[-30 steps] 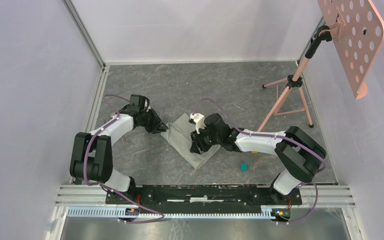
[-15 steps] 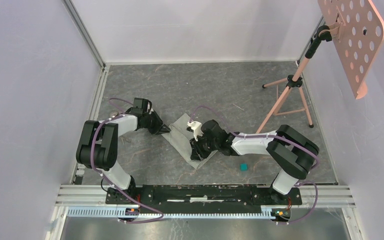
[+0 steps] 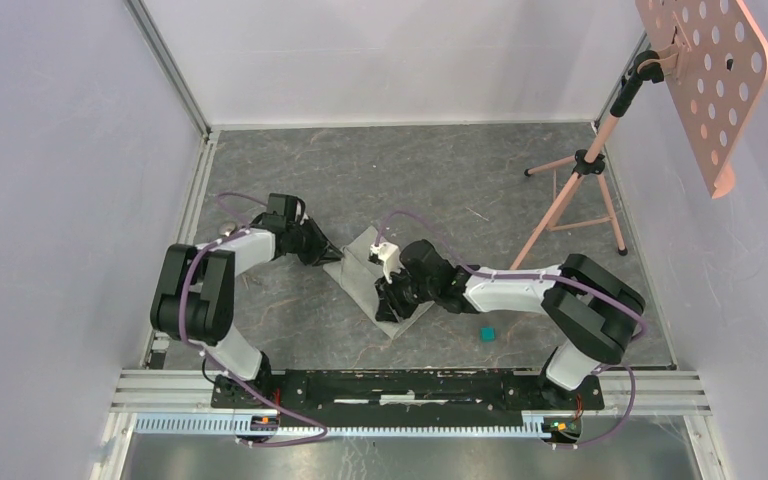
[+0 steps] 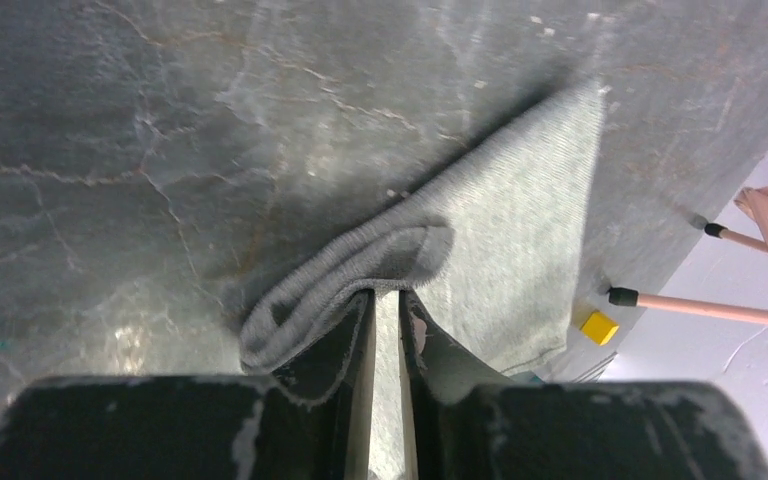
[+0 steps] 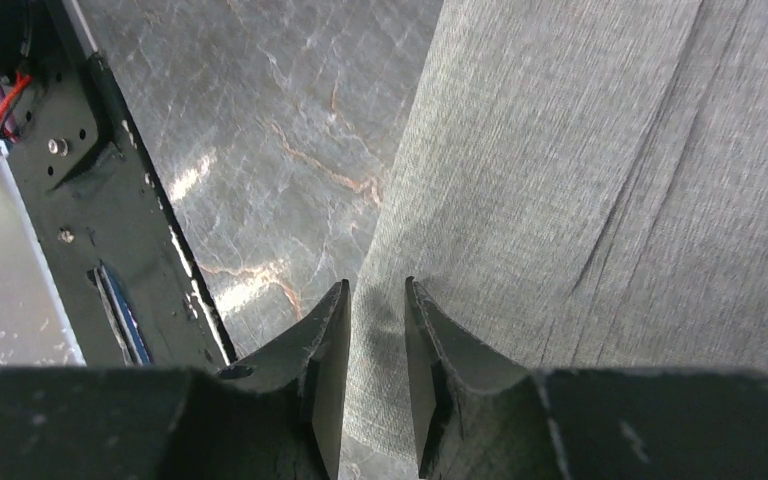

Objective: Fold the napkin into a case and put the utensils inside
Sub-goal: Smooth out the 2/3-rectangle-folded napkin at the center of the board.

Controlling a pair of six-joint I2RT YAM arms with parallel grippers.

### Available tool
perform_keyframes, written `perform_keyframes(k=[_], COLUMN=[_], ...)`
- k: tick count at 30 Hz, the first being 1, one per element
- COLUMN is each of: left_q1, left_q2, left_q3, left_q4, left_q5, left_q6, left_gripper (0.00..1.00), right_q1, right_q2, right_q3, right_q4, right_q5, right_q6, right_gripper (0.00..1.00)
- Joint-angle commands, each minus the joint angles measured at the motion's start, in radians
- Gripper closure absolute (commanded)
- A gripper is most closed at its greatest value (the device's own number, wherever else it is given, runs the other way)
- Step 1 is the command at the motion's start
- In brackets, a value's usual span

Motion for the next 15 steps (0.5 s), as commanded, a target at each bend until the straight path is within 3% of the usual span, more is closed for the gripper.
perform_keyframes(k=[1, 9, 15], left_q1=[-0.005, -0.012, -0.031], left_q2=[0.090, 0.051, -0.080], left_q3=[0.009, 0.002, -0.010], left_q4=[0.073, 0.040, -0.022], left_q5=[-0.010, -0.053, -0.006], left_q6=[-0.066, -0.051, -0.032], left_gripper=[0.80, 0.77, 0.57], right_q1=[0.008, 0.013, 0.014], right_q2=[-0.040, -0.102, -0.117], right_q3=[-0.066, -0.132, -0.065], right_q4=[0.053, 0.046, 0.040], right_q5=[0.003, 0.017, -0.023], right_q6=[0.011, 0.029, 0.032], right_gripper=[0.68, 0.68, 0.67])
